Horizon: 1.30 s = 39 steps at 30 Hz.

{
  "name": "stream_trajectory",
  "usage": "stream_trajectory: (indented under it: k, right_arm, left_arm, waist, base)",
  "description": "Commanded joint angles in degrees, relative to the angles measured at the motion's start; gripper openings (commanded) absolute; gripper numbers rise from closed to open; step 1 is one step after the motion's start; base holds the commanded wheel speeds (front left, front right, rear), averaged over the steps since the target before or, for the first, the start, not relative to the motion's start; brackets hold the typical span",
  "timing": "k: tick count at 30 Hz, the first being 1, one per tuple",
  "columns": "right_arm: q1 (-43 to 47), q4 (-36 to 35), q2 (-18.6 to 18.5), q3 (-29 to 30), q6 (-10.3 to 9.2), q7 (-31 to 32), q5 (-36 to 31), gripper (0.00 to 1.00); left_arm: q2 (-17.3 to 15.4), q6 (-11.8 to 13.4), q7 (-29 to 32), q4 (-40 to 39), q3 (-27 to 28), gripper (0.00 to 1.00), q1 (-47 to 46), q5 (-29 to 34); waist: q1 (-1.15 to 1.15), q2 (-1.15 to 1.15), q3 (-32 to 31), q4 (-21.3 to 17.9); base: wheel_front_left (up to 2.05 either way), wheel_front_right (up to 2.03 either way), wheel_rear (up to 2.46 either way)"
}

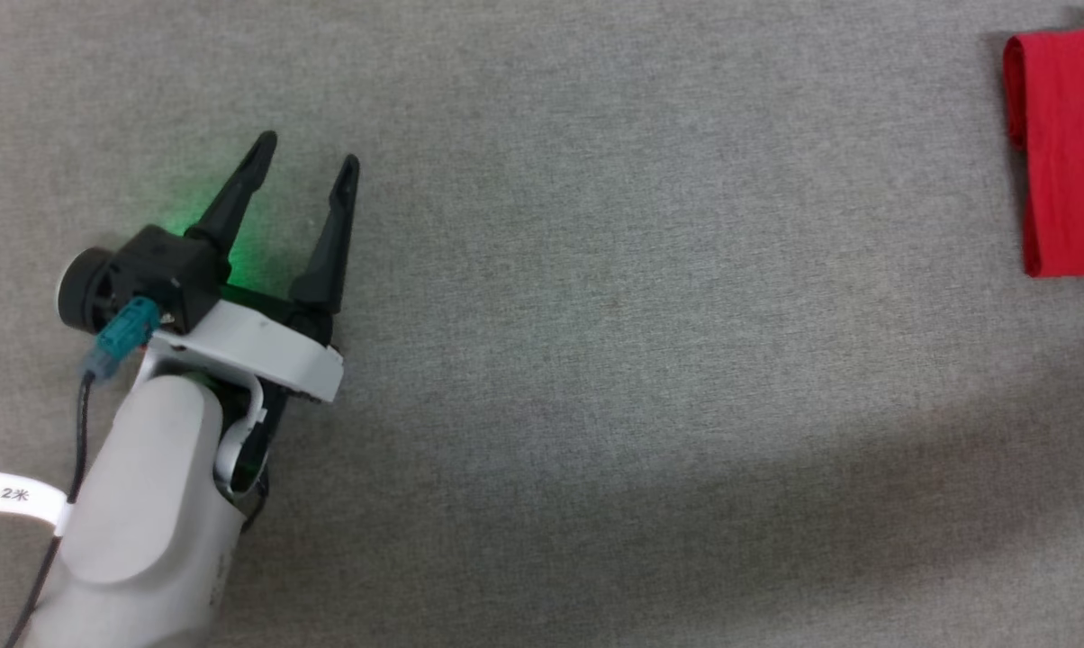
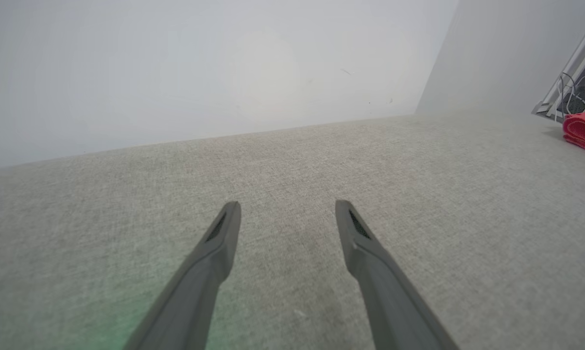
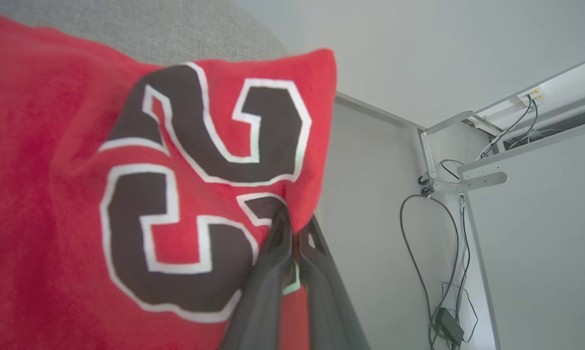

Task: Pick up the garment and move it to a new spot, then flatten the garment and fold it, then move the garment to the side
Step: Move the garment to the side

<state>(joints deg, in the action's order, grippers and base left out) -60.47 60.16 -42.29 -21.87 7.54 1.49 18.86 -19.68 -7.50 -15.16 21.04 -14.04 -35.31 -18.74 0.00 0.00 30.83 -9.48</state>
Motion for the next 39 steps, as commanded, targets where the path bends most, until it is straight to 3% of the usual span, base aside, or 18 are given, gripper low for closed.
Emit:
stream_trajectory:
  k: [1,2,4,6,8,19,28,36,39]
  right_arm:
    - [-0.8,1.0,0.7,0.2,-0.12,-0.4,-0.5,0.0]
    - [-1.0,1.7,1.0,0.3,-0.12,-0.6,-0.8,0.0]
    - [-1.5,3.2,1.2,0.8,-0.12,-0.9,-0.8,0.33]
    - [-1.9,4.3,1.8,1.0,-0.12,-1.2,-1.0,0.42]
    - [-2.4,5.1,2.3,0.9,-0.12,-1.6,-1.4,1.0]
    - [-3.2,5.8,3.4,0.1,-0.12,-5.7,-1.6,1.0]
    - [-0.3,5.7,8.1,1.5,-0.12,-13.3,0.5,1.0]
    - [7.1,0.8,10.9,3.9,-0.12,-16.6,3.4,1.0]
    - [12.1,-4.7,11.7,6.3,-0.12,-16.6,2.9,1.0]
  left_arm:
    - [-0.1,0.1,0.1,1.3,0.0,1.0,0.5,-0.4]
    - [-0.3,0.1,0.1,1.4,0.1,1.0,0.6,-0.4]
    - [-0.3,0.1,0.1,1.4,0.4,1.0,0.7,-0.3]
    - [-0.3,0.1,0.1,1.3,0.8,1.0,0.9,-0.3]
    - [0.0,0.1,0.1,1.1,1.1,1.0,1.3,-0.3]
    - [1.2,0.1,0.1,0.7,2.7,1.0,4.2,-0.7]
    - [1.0,0.1,0.1,0.5,6.2,1.0,10.3,-2.4]
    - [1.3,0.1,0.1,-0.2,10.9,1.0,15.9,-4.3]
    - [1.2,0.1,0.1,-0.7,12.6,1.0,18.5,-4.2]
  waist:
    - [0.0,0.0,-0.1,0.4]
    - [0.0,0.0,-0.1,0.5]
    - [0.0,0.0,-0.3,0.8]
    - [0.0,0.0,-0.6,1.0]
    - [0.0,0.0,-1.2,1.2]
    - [0.0,0.0,-7.0,3.7]
    - [0.0,0.0,-15.5,6.4]
    - [0.0,0.0,-21.7,8.1]
    - [0.0,0.0,-23.6,8.5]
  base:
    - [0.0,0.0,0.0]
    - [0.0,0.0,0.0]
    - [0.0,0.0,0.0]
    - [0.0,0.0,0.0]
    - [0.0,0.0,0.0]
    - [0.0,0.0,0.0]
    - [0.0,0.0,0.0]
    - [0.0,0.0,0.0]
    - [0.0,0.0,0.0]
